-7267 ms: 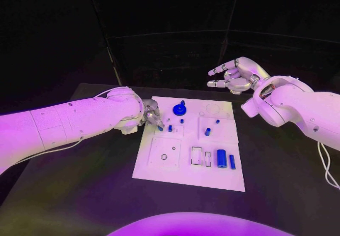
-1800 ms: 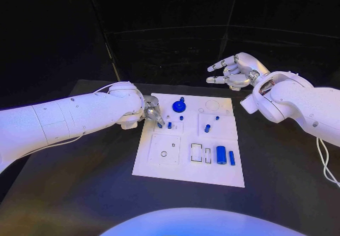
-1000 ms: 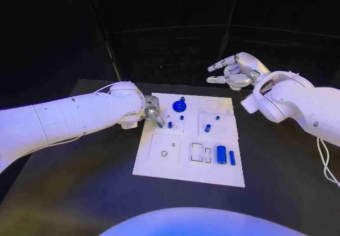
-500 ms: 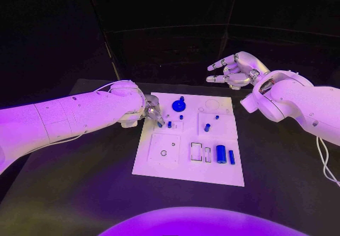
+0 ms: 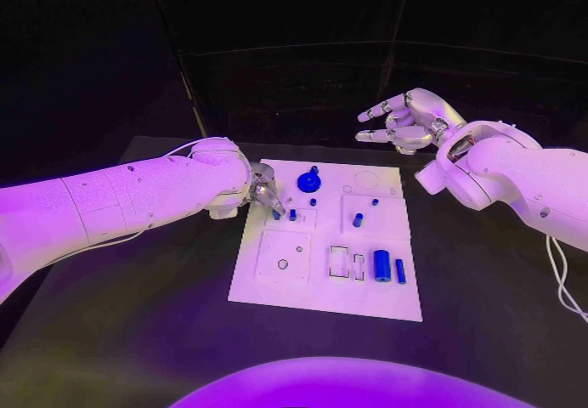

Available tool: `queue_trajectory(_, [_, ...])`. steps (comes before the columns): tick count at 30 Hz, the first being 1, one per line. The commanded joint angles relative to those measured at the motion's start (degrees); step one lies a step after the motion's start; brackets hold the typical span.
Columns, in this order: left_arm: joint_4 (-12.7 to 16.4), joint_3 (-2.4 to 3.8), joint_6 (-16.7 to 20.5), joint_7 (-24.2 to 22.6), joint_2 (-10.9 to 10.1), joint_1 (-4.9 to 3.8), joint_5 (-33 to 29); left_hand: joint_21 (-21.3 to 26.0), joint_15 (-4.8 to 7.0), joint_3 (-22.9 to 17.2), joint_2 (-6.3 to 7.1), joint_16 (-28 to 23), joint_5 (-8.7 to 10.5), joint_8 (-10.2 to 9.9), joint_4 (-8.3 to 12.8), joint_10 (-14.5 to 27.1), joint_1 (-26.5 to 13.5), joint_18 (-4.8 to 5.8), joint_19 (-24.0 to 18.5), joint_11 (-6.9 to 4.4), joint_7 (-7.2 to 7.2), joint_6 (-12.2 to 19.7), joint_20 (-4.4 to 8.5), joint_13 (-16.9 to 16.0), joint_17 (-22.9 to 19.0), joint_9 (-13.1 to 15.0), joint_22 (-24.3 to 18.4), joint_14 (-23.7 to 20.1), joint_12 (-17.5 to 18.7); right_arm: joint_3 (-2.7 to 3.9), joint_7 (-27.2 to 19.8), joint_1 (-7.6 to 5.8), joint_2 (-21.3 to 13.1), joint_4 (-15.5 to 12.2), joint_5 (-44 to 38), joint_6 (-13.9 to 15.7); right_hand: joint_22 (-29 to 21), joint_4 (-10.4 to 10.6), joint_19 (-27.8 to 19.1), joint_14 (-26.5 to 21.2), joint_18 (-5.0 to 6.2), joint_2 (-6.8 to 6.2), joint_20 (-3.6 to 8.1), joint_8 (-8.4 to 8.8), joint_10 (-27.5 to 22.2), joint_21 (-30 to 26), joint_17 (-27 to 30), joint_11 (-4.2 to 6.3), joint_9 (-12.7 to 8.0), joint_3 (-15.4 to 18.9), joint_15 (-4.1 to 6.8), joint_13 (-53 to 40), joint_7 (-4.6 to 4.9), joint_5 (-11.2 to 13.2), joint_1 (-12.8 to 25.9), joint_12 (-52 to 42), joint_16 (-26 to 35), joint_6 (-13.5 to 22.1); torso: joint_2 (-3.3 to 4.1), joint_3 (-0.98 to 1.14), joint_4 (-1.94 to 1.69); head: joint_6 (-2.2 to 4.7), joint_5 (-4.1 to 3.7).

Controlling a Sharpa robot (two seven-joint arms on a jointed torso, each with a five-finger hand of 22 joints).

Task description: Assemble the parts on the task board

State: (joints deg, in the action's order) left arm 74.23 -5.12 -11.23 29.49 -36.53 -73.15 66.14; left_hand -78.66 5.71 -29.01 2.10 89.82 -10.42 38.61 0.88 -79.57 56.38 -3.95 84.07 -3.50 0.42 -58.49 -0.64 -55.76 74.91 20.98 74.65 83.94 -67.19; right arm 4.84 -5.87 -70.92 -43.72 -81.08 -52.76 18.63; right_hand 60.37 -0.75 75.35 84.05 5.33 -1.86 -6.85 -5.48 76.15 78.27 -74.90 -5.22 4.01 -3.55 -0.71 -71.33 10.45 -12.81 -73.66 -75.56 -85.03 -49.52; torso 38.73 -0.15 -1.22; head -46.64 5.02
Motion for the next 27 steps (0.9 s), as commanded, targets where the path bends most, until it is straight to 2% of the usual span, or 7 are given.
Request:
queue_trajectory(1, [-0.3, -0.03, -1.1, 0.7, 0.0, -0.05, 0.5, 0.0, 0.40, 0.4, 0.19, 0.2, 0.37, -0.3, 0.0, 0.1, -0.6, 0.65, 1.6, 0.25, 0.18, -0.4, 0.40, -0.1, 15.1, -0.1, 0.0, 6.1, -0.2, 0.04, -0.4, -0.10, 0.0, -0.1, 0.1, -0.2, -0.1, 0.2, -0.3, 3.4, 0.28, 0.31, 0.03, -0.39, -0.4, -0.4, -3.3, -0.03, 0.0, 0.2, 0.00, 0.1, -0.11, -0.3, 0.2, 0.1, 0.2, 0.4, -0.01, -0.01, -0.04, 0.01, -0.02])
queue_trajectory(10, [-0.5, -0.03, -1.8, 0.7, 0.0, -0.06, 0.5, -0.1, 0.41, 2.8, 0.42, 0.2, 1.66, -0.5, -1.0, 0.1, -1.2, 0.69, 1.6, 0.24, 0.16, -0.6, 0.40, -0.2, 15.1, -0.3, 0.2, 6.1, -0.1, 0.04, -0.5, -0.10, 0.0, -0.1, 0.1, -0.1, -0.1, 0.3, -0.3, 3.4, 0.28, 0.30, 0.03, -0.40, -0.4, -0.4, -3.3, -0.03, 0.0, 0.3, 0.00, 0.2, -0.11, -0.3, 0.2, 0.2, 0.2, 0.5, 0.00, -0.01, -0.03, -0.12, -0.03])
queue_trajectory(14, [-0.6, -0.03, -1.9, 0.7, 0.1, -0.07, 0.5, -0.2, 0.40, 5.9, 0.75, 0.2, 4.87, -0.6, -2.1, 0.1, -1.9, 0.72, 1.7, 0.23, 0.17, -0.9, 0.39, -0.4, 15.1, -0.5, 0.4, 6.1, -0.2, 0.04, -0.5, -0.10, 0.0, -0.1, 0.1, -0.1, -0.2, 0.3, -0.4, 3.4, 0.30, 0.27, 0.03, -0.40, -0.4, -0.5, -3.3, -0.04, 0.0, 0.4, 0.00, 0.1, -0.10, -0.2, 0.3, 0.1, 0.2, 0.5, 0.00, 0.00, -0.04, -0.17, -0.03])
queue_trajectory(15, [-0.6, -0.03, -1.9, 0.7, 0.1, -0.07, 0.5, -0.2, 0.39, 6.5, 0.74, 0.2, 5.15, -0.6, -2.4, 0.1, -2.1, 0.72, 1.7, 0.25, 0.18, -0.9, 0.39, -0.5, 15.1, -0.5, 0.4, 6.1, -0.2, 0.04, -0.5, -0.10, 0.0, -0.1, 0.1, -0.1, -0.2, 0.3, -0.4, 3.4, 0.30, 0.27, 0.03, -0.40, -0.4, -0.5, -3.3, -0.04, 0.0, 0.4, 0.00, 0.1, -0.10, -0.2, 0.3, 0.1, 0.2, 0.5, 0.01, -0.02, -0.04, -0.16, -0.04])
queue_trajectory(27, [-0.7, -0.03, -1.3, 0.7, 0.0, -0.06, 0.5, -0.2, 0.36, 13.1, 0.43, 0.2, 5.85, -0.9, -5.5, 0.2, -3.5, 0.74, 1.7, 0.32, 0.24, -1.3, 0.38, -0.6, 15.1, -0.9, 0.6, 6.1, -0.1, 0.04, -0.4, -0.10, -0.1, -0.2, 0.1, 0.2, -0.3, 0.5, -0.4, 3.4, 0.31, 0.20, 0.03, -0.42, -0.4, -0.5, -3.2, -0.04, 0.0, 0.6, -0.01, 0.2, -0.10, 0.2, 0.4, 0.2, 0.3, 0.5, -0.03, -0.01, -0.03, -0.12, -0.13])
